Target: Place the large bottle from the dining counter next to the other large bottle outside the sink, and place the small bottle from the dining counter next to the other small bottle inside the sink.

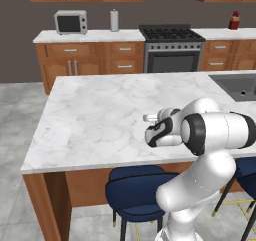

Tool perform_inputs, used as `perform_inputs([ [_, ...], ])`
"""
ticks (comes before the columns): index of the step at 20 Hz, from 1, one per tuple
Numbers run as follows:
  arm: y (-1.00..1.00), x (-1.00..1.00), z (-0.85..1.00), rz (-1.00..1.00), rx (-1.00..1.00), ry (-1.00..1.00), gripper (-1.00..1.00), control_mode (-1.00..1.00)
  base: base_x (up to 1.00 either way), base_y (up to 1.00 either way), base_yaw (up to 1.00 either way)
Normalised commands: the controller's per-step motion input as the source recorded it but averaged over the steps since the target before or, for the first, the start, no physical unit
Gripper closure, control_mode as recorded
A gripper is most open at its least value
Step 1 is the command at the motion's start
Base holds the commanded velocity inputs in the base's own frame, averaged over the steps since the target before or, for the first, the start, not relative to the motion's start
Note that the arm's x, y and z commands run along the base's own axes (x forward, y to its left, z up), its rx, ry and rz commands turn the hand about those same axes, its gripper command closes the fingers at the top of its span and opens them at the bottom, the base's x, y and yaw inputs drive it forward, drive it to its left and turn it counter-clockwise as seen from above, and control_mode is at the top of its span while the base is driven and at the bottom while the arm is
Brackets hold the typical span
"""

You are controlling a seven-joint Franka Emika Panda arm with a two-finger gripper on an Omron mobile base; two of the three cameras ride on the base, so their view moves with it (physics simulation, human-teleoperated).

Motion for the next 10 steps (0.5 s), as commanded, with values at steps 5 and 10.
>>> perform_inputs([
  [5,0.0,0.0,0.0,0.0,0.0,0.0,1.0,1.0,0.01,0.7,0.0],
  [10,0.0,0.0,0.0,0.0,0.0,0.0,1.0,1.0,0.01,0.86,0.0],
])
